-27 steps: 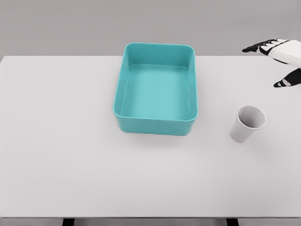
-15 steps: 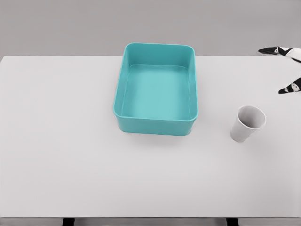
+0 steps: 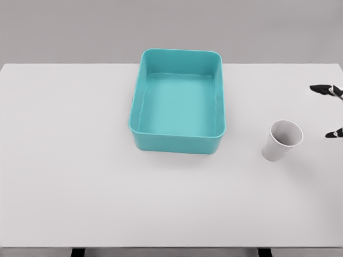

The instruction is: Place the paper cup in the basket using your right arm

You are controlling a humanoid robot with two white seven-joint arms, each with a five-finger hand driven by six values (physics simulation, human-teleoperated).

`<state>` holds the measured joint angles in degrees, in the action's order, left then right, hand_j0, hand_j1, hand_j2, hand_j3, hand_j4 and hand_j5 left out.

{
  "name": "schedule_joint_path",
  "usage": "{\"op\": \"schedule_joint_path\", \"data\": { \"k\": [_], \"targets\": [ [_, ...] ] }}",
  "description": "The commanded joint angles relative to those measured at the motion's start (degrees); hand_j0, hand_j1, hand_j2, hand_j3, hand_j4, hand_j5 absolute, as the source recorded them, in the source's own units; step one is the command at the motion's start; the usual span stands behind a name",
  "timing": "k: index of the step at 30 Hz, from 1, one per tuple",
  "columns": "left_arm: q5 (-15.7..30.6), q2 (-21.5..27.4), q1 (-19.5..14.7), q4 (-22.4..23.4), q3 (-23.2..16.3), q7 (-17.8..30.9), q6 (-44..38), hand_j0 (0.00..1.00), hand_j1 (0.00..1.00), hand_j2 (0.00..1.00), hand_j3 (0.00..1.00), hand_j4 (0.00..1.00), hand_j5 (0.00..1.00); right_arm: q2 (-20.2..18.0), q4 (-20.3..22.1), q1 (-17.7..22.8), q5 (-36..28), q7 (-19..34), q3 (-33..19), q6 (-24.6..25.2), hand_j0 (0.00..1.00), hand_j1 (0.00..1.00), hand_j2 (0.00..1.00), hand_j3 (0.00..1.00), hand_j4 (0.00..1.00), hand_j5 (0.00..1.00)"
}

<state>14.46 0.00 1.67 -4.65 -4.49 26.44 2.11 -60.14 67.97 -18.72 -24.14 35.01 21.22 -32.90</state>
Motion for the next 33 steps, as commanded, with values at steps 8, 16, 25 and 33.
{"op": "schedule_joint_path", "data": {
  "k": [8, 16, 25, 33],
  "targets": [
    [0.0, 0.0, 0.0, 0.0, 0.0, 0.0, 0.0, 1.0, 1.0, 1.0, 1.0, 1.0, 1.0, 3.0, -1.3, 2.0, -7.7, 0.0, 3.3, 0.4, 1.0, 1.0, 1.0, 1.0, 1.0, 1.0],
    [0.0, 0.0, 0.0, 0.0, 0.0, 0.0, 0.0, 1.0, 1.0, 1.0, 1.0, 1.0, 1.0, 5.5, -2.5, 2.8, -7.7, 0.0, 5.2, 0.4, 1.0, 1.0, 1.0, 1.0, 1.0, 1.0],
    [0.0, 0.0, 0.0, 0.0, 0.0, 0.0, 0.0, 1.0, 1.0, 1.0, 1.0, 1.0, 1.0, 5.9, -2.5, 2.8, -7.7, 0.0, 6.7, 0.3, 1.0, 1.0, 1.0, 1.0, 1.0, 1.0],
    [0.0, 0.0, 0.0, 0.0, 0.0, 0.0, 0.0, 1.0, 1.0, 1.0, 1.0, 1.0, 1.0, 6.5, -2.2, 3.0, -7.7, 0.0, 7.5, 0.4, 1.0, 1.0, 1.0, 1.0, 1.0, 1.0]
  ]
}}
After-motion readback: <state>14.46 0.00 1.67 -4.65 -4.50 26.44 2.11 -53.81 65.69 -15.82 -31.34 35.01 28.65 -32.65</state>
